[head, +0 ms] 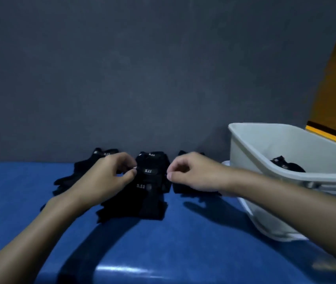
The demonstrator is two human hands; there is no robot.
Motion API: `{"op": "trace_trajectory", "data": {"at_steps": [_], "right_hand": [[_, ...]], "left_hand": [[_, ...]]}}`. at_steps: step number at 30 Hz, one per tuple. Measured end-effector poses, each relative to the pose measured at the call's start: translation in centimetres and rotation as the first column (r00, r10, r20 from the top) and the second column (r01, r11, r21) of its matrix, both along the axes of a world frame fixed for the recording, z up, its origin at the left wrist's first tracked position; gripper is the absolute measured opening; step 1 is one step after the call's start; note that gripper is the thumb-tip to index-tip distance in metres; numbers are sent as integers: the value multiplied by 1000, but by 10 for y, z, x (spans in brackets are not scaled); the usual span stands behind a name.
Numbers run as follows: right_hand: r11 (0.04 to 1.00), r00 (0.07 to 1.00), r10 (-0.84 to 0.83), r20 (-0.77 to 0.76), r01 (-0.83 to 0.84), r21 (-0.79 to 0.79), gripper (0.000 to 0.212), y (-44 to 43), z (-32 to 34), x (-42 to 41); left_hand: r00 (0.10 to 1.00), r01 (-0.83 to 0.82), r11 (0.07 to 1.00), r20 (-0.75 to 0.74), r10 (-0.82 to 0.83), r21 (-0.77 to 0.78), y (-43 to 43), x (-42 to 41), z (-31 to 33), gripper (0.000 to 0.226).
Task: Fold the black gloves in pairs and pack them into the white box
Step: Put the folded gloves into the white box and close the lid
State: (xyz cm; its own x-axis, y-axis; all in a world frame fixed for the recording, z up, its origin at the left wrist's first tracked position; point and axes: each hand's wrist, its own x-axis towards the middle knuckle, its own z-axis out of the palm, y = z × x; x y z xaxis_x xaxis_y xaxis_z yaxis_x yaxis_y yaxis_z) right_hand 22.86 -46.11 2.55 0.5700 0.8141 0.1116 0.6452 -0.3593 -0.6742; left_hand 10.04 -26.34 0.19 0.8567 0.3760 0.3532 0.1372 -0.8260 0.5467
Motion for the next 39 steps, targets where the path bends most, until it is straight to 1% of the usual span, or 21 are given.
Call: {"op": "trace_trajectory", "data": {"at_steps": [1, 3, 4, 6, 9, 12, 15, 19, 21, 24, 27, 30, 32, 35, 39], "right_hand": [[1000, 999, -9, -40, 8, -26, 16, 7, -10, -3], [998, 984, -33, -173, 24, -52, 32, 18, -26, -7], [998, 975, -47, -218, 34, -61, 37, 23, -33, -9], [995, 964, -80, -253, 64, -73, 43, 31, -44, -10], [992, 961, -122, -248, 111, -58, 41, 41, -61, -8], [991, 970, -131, -205, 123, -51, 37, 45, -70, -8], [992, 968, -122, -219, 118, -34, 34, 42, -71, -11], [997, 972, -76, -224, 68, -41, 47, 35, -73, -15], [998, 965, -55, -256, 45, -41, 53, 33, -73, -16], [1000, 953, 10, -303, -18, -24, 46, 30, -75, -16], [998, 968, 51, -244, -61, -32, 39, 23, -76, -19], [998, 980, 58, -190, -61, -13, 37, 17, -79, -22], [998, 983, 67, -173, -69, -7, 36, 14, -81, -24], [997, 984, 72, -162, -72, 1, 38, 10, -81, -25], [997, 982, 74, -175, -76, -7, 40, 8, -81, -27]], "left_hand": [[999, -42, 998, -26, 43, 57, 3, -5, -6, 3], [988, -98, 986, -106, 112, 135, 9, -12, -16, 18], [980, -114, 984, -145, 134, 138, 12, -13, -20, 25], [966, -135, 985, -208, 156, 112, 17, -14, -28, 32], [954, -129, 990, -266, 137, 49, 17, -12, -38, 36], [954, -142, 990, -266, 137, 1, 12, -10, -42, 32], [957, -135, 990, -263, 120, -40, 7, -11, -41, 27], [955, -96, 994, -286, 75, -58, 0, -14, -39, 29], [965, -93, 989, -256, 60, -117, -3, -15, -39, 29], [980, -83, 970, -197, 38, -228, -9, -17, -38, 33], [983, -76, 938, -181, 14, -339, -17, -19, -38, 38], [980, -75, 911, -201, -8, -406, -21, -21, -38, 27], [980, -64, 871, -197, -39, -488, -21, -24, -37, 24], [984, -65, 790, -169, -50, -610, -19, -27, -37, 26], [996, -39, 726, -84, -26, -687, -20, -24, -40, 23]]}}
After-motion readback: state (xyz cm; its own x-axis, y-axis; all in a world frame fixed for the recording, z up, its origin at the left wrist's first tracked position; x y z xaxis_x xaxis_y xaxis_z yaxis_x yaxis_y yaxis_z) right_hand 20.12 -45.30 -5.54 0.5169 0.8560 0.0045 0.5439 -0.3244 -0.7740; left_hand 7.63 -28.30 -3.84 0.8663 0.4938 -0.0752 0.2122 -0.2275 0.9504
